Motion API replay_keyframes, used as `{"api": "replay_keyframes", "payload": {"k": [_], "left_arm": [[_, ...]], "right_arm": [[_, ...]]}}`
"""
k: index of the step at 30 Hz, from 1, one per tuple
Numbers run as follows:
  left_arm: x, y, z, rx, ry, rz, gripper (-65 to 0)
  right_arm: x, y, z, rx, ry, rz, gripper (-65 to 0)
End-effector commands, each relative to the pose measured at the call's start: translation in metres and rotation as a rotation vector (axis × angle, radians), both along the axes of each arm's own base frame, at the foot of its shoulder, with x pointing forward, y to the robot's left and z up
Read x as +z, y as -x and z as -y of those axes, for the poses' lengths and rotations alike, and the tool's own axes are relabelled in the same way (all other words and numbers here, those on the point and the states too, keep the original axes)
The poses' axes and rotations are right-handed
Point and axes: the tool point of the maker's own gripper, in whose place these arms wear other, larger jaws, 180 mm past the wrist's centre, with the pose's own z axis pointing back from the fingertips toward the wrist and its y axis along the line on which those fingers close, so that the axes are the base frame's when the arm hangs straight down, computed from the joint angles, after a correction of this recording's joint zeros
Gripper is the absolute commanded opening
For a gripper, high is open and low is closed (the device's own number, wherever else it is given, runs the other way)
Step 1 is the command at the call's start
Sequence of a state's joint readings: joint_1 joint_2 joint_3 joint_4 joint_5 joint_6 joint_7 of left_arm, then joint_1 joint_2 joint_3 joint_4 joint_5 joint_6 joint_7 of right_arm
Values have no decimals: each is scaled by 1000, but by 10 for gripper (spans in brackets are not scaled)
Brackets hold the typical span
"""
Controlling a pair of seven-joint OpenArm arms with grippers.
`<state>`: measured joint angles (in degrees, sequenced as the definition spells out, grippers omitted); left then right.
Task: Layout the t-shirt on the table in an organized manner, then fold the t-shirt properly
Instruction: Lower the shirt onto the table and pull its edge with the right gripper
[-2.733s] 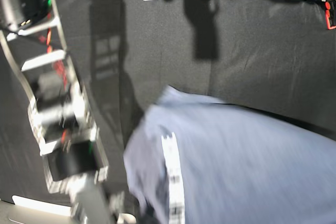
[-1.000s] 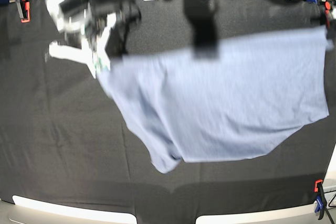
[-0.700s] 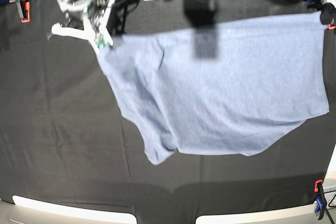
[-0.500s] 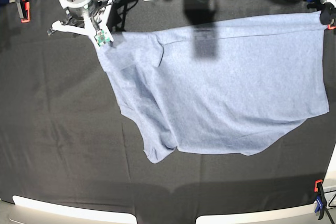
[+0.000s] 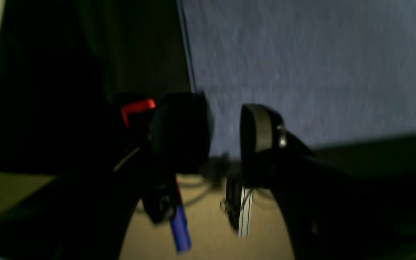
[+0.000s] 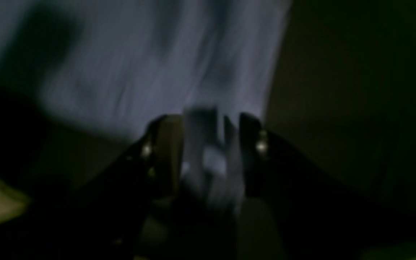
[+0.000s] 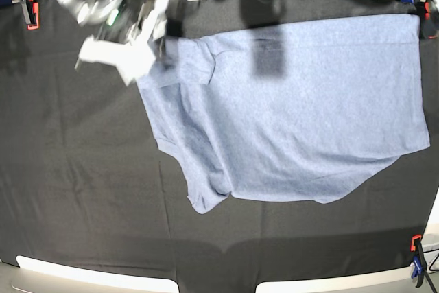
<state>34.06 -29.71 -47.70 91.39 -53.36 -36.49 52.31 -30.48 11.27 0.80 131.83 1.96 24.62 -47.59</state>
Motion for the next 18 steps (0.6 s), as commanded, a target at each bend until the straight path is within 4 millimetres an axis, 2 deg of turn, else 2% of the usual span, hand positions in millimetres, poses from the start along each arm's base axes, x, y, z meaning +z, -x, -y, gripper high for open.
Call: {"api": "replay_keyframes", "payload": {"k": [1, 3, 6, 10, 13, 18], "left_arm": [[15, -12, -3, -11, -13, 59, -373], [17, -20, -1, -6, -5, 86, -373], [21, -31, 2, 2, 6, 124, -373], [23, -43, 6, 6, 19, 158, -373], [18, -46, 18, -20, 40, 155, -373], [-1, -47, 45, -89, 54, 117, -373]], "right_arm": [[10, -11, -3, 9, -34, 53, -331], [11, -32, -1, 0, -58, 104, -277], [9, -70, 2, -15, -99, 152, -273], [8, -131, 8, -92, -216, 155, -273], [7, -179, 13, -131, -271, 118, -273], [16, -253, 14, -171, -367, 41, -273]]}}
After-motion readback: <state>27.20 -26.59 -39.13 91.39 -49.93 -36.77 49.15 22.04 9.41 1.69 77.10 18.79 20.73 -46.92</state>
